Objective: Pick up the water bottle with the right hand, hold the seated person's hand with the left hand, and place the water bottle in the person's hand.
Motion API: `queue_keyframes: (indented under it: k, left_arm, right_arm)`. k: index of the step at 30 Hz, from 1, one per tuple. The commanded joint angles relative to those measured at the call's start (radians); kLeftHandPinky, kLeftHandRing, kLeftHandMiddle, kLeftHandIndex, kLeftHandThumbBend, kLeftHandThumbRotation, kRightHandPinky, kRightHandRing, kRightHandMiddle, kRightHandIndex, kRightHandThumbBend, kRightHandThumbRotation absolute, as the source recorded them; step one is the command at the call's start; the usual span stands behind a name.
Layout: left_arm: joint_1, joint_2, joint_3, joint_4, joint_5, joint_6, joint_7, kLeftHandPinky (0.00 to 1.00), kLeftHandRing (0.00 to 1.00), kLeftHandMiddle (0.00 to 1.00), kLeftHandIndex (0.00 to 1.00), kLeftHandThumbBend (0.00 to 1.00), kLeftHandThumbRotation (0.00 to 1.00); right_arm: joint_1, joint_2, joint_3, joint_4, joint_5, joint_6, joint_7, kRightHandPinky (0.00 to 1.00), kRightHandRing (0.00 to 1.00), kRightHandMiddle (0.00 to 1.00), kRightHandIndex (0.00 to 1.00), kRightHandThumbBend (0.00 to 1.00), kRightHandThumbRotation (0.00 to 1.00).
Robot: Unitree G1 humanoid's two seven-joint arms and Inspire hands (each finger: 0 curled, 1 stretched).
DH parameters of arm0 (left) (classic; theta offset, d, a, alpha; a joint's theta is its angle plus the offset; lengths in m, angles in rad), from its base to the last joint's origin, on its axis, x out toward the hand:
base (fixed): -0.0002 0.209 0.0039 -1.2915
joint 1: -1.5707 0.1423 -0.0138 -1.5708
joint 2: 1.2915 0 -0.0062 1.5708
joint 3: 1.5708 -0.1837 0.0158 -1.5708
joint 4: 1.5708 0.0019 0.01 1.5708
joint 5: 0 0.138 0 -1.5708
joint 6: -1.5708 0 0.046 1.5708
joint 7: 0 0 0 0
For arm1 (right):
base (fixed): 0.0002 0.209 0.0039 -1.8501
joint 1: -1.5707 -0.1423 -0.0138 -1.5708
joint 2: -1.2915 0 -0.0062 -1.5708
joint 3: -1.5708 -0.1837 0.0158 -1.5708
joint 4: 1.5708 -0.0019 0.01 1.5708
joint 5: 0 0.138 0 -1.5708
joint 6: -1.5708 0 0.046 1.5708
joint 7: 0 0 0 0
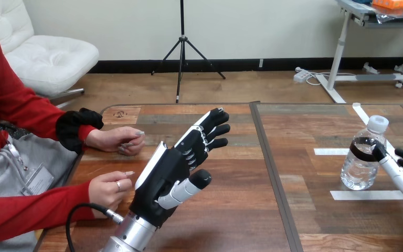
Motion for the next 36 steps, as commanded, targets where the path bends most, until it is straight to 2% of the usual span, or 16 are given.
queue_keyframes:
  k: [1,13,17,21,24,36]
  left_arm:
    - [-0.035,0.002,0.016,-0.043,-0.02,-0.009,-0.009,0.86,0.91,0.93,0.93,1.0,0.78]
    - [-0.03,-0.003,0.025,-0.056,-0.05,-0.01,-0.04,0.86,0.91,0.93,0.93,0.99,0.76]
    - [-0.029,-0.002,0.026,-0.058,-0.057,-0.014,-0.045,0.86,0.91,0.93,0.93,0.98,0.76]
    - [-0.027,-0.002,0.027,-0.06,-0.064,-0.015,-0.052,0.86,0.91,0.93,0.93,0.98,0.76]
    - [-0.026,-0.001,0.029,-0.062,-0.066,-0.014,-0.057,0.86,0.91,0.93,0.93,0.98,0.75]
    - [-0.02,-0.003,0.041,-0.068,-0.077,-0.016,-0.073,0.86,0.91,0.92,0.93,1.0,0.75]
  right_arm:
    - [-0.095,-0.031,0.017,0.017,-0.006,0.007,-0.001,0.82,0.88,0.86,0.94,1.0,0.62]
    - [-0.116,-0.03,0.026,0.05,0.0,0.056,0.016,0.81,0.87,0.86,0.94,1.0,0.62]
    - [-0.121,-0.024,0.017,0.054,0.018,0.069,0.039,0.83,0.88,0.87,0.95,1.0,0.6]
    - [-0.124,-0.022,0.02,0.058,0.015,0.073,0.042,0.83,0.88,0.88,0.95,1.0,0.6]
    - [-0.126,-0.027,0.037,0.063,-0.006,0.078,0.027,0.82,0.87,0.87,0.95,1.0,0.61]
    - [-0.147,-0.027,0.035,0.075,0.002,0.118,0.051,0.81,0.86,0.87,0.95,1.0,0.6]
